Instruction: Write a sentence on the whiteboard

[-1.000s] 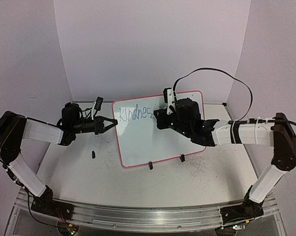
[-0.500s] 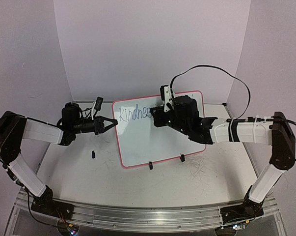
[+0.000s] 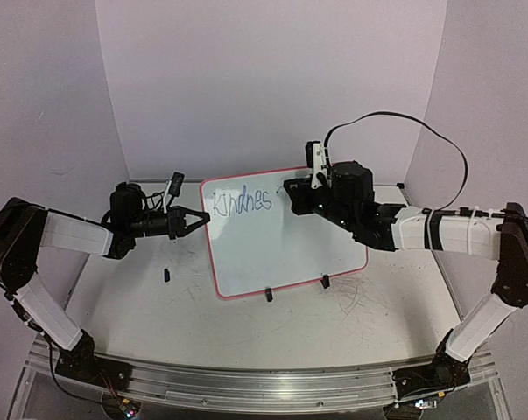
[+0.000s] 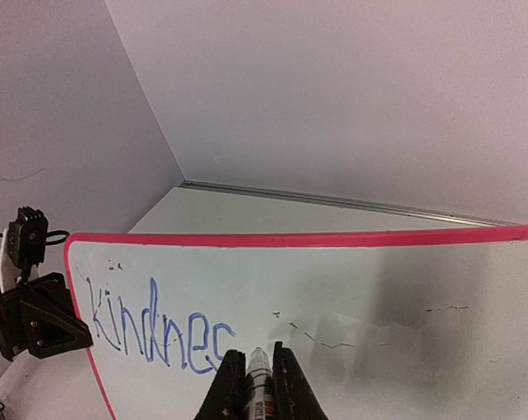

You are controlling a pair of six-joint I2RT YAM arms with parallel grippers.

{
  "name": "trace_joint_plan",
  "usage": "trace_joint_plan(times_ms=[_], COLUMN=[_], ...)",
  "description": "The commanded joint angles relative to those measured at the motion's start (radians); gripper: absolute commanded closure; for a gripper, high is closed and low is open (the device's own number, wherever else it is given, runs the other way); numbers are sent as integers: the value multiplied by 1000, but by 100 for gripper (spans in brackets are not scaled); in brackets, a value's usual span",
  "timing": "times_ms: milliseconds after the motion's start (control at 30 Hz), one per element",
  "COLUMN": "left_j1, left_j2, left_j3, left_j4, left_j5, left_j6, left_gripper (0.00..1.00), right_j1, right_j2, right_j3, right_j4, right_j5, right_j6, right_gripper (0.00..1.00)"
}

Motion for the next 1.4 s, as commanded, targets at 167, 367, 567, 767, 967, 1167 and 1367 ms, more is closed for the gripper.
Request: trace_joint_plan(times_ms=[167, 367, 567, 767, 967, 1167, 1367], left_j1=[-14, -14, -14, -14, -14, -14, -14], left_j2=[-6, -9, -12, -14, -15, -17, -19], left_j3=[41, 38, 35, 35, 35, 32, 32], left_j4=[1, 0, 1, 0, 0, -1, -1], left_j5=[34, 33, 32, 31, 31, 30, 32], left_j6=[49, 52, 54, 54, 54, 54, 54], left_gripper=[100, 100, 100, 100, 100, 100, 100], right_j1=[5, 5, 4, 6, 15, 20, 19], right_j2=[30, 41, 64, 80, 84, 70, 50], right_j3=[55, 59, 81, 92, 73, 38, 21], right_j4=[32, 33, 33, 33, 30, 25, 14], right_j5=[54, 85, 77, 46, 31, 45, 74], right_j6=[-13, -9, -14, -10, 8, 23, 22], right_gripper=[100, 100, 100, 100, 100, 100, 100])
